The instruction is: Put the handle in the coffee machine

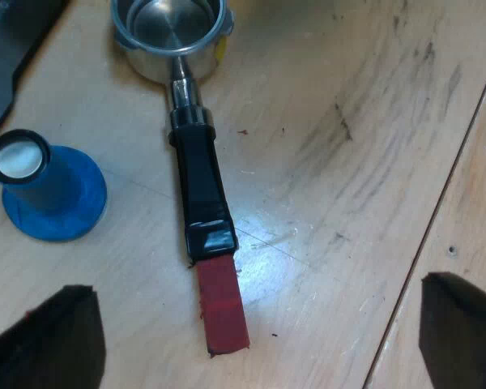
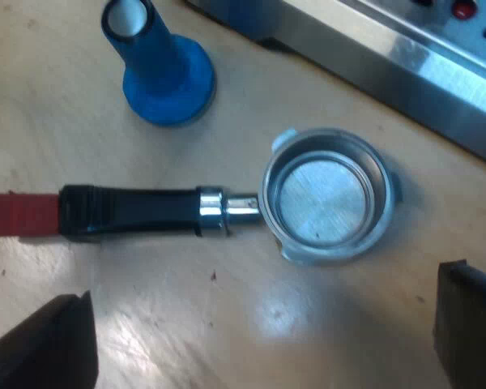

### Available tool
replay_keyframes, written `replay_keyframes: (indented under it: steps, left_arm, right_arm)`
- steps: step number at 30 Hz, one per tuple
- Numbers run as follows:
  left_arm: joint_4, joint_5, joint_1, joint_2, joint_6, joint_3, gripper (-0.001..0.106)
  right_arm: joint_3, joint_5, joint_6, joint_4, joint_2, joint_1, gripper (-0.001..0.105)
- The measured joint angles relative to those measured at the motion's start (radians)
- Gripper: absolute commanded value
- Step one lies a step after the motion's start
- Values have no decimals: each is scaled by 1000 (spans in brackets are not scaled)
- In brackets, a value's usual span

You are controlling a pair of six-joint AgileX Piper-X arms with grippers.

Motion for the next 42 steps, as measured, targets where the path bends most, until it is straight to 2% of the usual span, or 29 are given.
replay_keyframes:
  steps: [5,11,14,20,29,35,42]
  left_arm:
    - [0,0,0,0,0,0,81]
    - [0,14,0,0,0,0,81]
    - [-23,63,0,0,0,0,81]
    - [-97,94,0,0,0,0,81]
    - [-194,105,0,0,1,-2,81]
    - [-200,108,-23,0,1,-2,81]
    - [-203,108,-23,0,1,-2,81]
  right_arm:
    - [-93,-50,-4,44,102,-59,85]
    - [-153,-103,-9,61,174,-110,85]
    - [-162,-129,-9,64,206,-109,85]
    - [-161,-138,-23,78,257,-116,85]
    - [-161,-168,-53,77,297,-167,85]
    - [-164,-180,-88,55,337,-196,85]
    - [-169,-208,-94,20,366,-196,85]
